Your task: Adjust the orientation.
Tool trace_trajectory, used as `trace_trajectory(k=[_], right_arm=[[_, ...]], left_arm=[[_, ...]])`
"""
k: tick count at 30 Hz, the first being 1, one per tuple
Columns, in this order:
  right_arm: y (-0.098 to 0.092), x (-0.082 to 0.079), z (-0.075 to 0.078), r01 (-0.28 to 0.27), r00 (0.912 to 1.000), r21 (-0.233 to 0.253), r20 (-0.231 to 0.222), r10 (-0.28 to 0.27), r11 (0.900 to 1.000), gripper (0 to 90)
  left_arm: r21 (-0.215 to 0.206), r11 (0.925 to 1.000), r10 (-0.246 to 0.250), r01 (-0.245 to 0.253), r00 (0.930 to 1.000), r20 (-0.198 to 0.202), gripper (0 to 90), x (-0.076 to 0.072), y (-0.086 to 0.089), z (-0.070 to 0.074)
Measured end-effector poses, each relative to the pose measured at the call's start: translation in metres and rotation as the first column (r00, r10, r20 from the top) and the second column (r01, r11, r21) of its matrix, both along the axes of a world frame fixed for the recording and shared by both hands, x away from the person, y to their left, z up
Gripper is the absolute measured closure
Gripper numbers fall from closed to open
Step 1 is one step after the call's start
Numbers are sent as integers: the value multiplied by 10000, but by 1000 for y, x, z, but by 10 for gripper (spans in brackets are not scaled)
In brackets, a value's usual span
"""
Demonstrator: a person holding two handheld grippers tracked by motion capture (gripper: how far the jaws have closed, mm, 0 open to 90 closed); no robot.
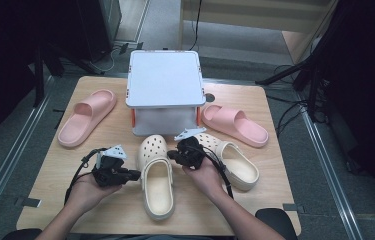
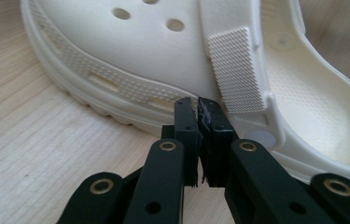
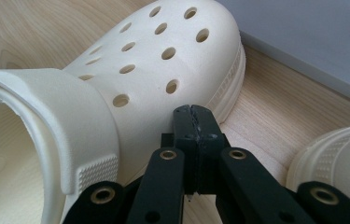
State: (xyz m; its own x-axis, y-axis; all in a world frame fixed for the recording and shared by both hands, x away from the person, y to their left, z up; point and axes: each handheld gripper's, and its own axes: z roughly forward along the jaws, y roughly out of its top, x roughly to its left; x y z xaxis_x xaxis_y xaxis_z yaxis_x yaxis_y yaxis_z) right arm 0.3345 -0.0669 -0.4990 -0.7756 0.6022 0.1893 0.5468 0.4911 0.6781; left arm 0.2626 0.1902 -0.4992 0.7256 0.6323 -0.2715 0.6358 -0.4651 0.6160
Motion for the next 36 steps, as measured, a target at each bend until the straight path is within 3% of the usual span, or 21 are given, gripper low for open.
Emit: trace_trajectory(k=[6,11,15,20,25,28,36], right_arm=[[-1,-1,2,-62,10000,77,77,61,10000,875],[-6,-3,10,-95,9997,425,225,86,9991,813],[-11,-7,18,21,9992,680,395,-48,9977,734],[-21,-10,24,171,9992,980,339,-205,9950,655],[-28,-16,29,252,9991,1247,297,-291,9919,610],[-32,-26,36,305,9978,1605,535,-396,9866,566],[-33,-45,42,196,9993,1580,292,-245,9872,559]], left_arm=[[-428,9976,533,-536,9986,-71,823,5,16,5],[-908,9918,894,-895,9960,-51,722,8,29,13],[-806,9917,995,-998,9950,-69,636,13,32,17],[-998,9903,1002,-971,9946,265,574,23,35,31],[-1024,9898,1026,-994,9944,263,589,33,38,40],[-1087,9904,913,-856,9947,480,658,42,38,53],[-1160,9898,924,-833,9929,755,734,65,37,78]])
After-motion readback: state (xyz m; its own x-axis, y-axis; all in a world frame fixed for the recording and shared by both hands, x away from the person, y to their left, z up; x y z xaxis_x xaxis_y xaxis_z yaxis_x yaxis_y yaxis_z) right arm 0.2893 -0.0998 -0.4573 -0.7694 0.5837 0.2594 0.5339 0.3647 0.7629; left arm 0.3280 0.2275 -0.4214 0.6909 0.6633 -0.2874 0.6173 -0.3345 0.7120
